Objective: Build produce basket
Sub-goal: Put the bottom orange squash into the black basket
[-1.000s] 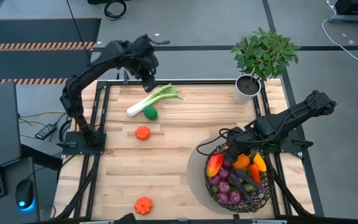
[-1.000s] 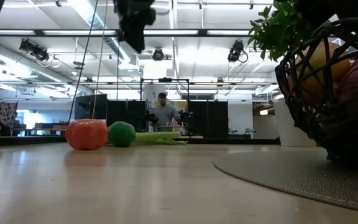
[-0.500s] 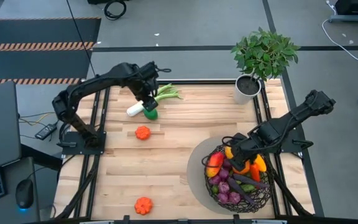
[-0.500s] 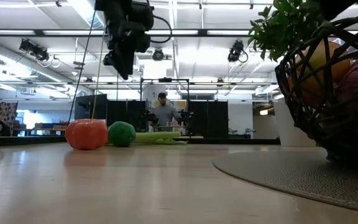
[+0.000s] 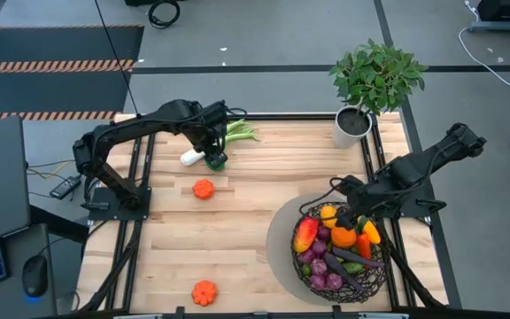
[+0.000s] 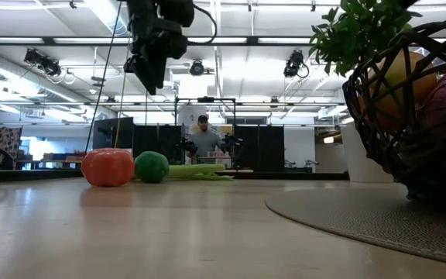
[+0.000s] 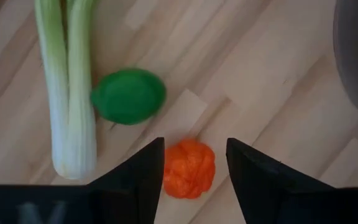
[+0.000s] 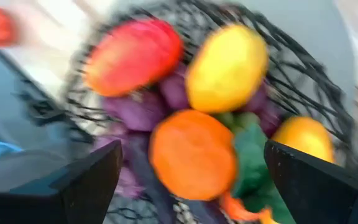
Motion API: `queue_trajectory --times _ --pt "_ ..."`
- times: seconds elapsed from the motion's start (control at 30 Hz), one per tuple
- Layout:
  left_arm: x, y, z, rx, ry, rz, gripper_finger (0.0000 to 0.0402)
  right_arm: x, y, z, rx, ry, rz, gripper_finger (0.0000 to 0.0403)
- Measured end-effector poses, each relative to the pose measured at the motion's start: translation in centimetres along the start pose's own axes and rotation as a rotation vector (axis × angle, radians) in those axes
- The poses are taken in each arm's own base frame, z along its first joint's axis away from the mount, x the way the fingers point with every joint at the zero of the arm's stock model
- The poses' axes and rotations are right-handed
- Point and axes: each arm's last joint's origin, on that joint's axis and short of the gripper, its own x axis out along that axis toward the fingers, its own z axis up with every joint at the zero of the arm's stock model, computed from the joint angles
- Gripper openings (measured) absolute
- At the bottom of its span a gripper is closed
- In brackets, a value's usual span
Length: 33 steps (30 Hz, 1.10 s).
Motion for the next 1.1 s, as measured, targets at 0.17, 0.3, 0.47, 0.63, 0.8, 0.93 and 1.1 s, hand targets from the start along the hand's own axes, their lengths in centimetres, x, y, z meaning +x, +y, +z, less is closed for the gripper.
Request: queue_trajectory --times 0.17,0.3,0.47,0.63,0.8,0.93,1.1 --pt "0.2 -1.5 -1.6 0.065 0.097 0.08 0.0187 -1.2 -0.2 0.1 -0.086 -0.077 0.097 0.0395" --pt "2.0 -1.6 -2.7 0.033 0.153 0.138 0.0188 -1.3 -0.2 0.4 -0.189 -0.162 0.076 0.0395" --pt "4.6 -1.6 -4.5 0.007 0.303 0.027 0.0188 -1.0 -0.1 0.9 -0.251 -0.291 0.013 0.0395" --pt "5.1 -2.7 -6.5 0.109 0.351 0.008 0.0188 -0.8 -0.1 1.4 -0.278 -0.321 -0.02 0.0387" --pt "2.9 -5.0 -8.3 0.185 0.252 -0.044 0.0184 -0.8 -0.2 1.5 -0.271 -0.29 -0.021 0.0373" --pt "1.0 -6.5 -10.2 0.151 0.206 -0.077 0.0182 -0.8 -0.3 1.5 -0.251 -0.278 -0.028 0.0365" --pt "0.0 -8.5 -11.8 0.091 0.194 -0.153 0.0191 -0.8 -0.4 1.6 -0.259 -0.322 -0.043 0.0362"
